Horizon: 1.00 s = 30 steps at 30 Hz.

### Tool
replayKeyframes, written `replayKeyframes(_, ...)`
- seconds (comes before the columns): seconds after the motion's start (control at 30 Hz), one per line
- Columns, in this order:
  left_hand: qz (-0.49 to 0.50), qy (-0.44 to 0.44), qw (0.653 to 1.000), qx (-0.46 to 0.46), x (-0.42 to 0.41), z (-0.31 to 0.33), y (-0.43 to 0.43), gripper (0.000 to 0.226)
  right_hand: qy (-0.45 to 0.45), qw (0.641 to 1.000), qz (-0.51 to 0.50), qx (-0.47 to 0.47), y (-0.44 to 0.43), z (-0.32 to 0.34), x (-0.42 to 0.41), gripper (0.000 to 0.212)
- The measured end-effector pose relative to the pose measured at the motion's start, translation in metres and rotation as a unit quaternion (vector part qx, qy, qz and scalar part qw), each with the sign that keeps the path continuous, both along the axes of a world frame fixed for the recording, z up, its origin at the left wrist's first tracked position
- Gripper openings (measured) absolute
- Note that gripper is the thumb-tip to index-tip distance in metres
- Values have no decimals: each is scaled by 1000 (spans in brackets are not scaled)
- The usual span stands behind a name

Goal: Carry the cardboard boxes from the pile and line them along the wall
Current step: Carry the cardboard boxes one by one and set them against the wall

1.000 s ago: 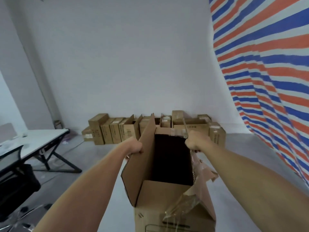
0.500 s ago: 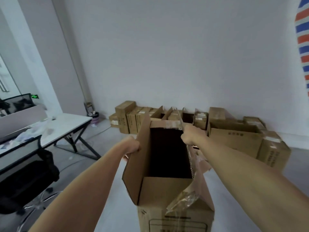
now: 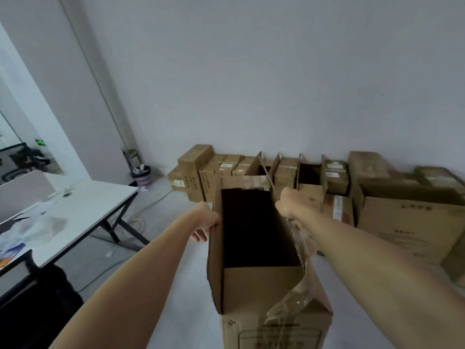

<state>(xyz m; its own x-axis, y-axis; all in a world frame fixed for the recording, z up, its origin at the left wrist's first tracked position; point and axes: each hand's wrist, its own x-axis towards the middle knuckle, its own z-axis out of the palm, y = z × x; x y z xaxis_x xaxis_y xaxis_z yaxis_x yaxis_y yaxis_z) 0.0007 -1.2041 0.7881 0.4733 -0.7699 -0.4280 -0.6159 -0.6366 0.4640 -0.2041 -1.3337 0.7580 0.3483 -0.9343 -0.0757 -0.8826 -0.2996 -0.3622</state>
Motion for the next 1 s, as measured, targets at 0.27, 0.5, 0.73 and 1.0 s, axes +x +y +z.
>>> replayKeyframes(0.27,10,19,1000,3,150,-44,-162,38,-13,999,26,-28,-182,-42,149,25)
replayKeyframes(0.5,50,3,999,-19,292,-71,-300,59,-15,996,89,-16,-342,-70,301,16)
replayKeyframes(0.73,-50,-120,991,17,458,-97,-385,79,19,985,171,-4,-445,-86,460,20)
replayKeyframes(1.0,-173,-237,950,109,649,-141,-497,48,40,982,183,21,-552,-135,645,40)
